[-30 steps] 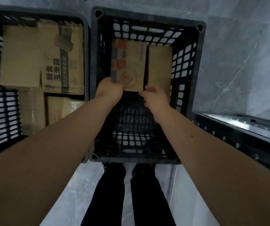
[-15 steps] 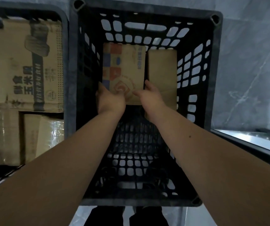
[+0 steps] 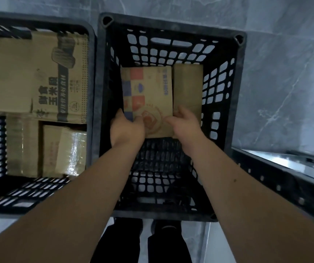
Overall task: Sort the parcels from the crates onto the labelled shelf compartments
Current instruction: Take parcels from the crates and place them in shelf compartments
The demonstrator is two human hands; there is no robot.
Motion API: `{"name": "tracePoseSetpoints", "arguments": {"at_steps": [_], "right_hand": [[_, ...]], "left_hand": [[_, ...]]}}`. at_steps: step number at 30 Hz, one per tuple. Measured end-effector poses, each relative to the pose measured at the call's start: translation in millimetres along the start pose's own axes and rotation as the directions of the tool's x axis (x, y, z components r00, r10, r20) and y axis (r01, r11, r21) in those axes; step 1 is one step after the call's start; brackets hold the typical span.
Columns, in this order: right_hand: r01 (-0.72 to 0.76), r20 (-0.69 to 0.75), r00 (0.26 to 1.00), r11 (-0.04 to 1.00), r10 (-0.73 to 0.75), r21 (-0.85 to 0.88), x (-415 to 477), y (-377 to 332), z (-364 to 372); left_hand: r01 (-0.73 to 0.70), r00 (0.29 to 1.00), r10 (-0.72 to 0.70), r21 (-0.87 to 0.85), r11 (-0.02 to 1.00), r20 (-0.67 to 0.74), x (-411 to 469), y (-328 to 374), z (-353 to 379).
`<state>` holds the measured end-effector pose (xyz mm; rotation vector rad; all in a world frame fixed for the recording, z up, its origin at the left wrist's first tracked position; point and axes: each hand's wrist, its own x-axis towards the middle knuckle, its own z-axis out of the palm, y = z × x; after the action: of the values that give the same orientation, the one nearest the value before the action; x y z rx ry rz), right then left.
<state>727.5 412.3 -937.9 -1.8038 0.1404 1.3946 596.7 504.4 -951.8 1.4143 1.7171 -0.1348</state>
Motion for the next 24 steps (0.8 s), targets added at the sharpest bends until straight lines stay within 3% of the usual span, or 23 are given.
{"name": "tracePoseSetpoints", "arguments": {"at_steps": [5,8,13,18,24], "right_hand": [[0.01,0.0,1.0,1.0,-0.01,-0.013,-56.9,-8.6,-0.9],[-0.037,-0.013,0.999,0.997,0.038,0.075,-92.5,-23.6,-8.3],[-0.112,-0.06,0.991,0.979,0.123,0.17,-152.3,-56.7,-27.6],[-0.023,-0.116,0.992,0.975,0.05,0.221,-226.3,-119.8,-37.4],[0.111,-0.196,0.979,0.963,-0.062,0.246,-331.0,-215.5,-48.3]], "left_hand": [[-0.059,0.996,0.063,-0.056,0.997,0.069,-53.0,1.8,-39.6],[-0.093,0.989,0.098,-0.042,0.995,0.114,-79.0,12.0,-67.3],[-0.051,0.992,0.076,-0.241,0.969,0.099,-134.3,52.0,-120.7],[-0.079,0.993,0.099,-0.283,0.956,0.057,-190.1,106.4,-180.0],[-0.092,0.983,0.152,-0.445,0.891,0.102,-254.4,180.5,-270.4]]}}
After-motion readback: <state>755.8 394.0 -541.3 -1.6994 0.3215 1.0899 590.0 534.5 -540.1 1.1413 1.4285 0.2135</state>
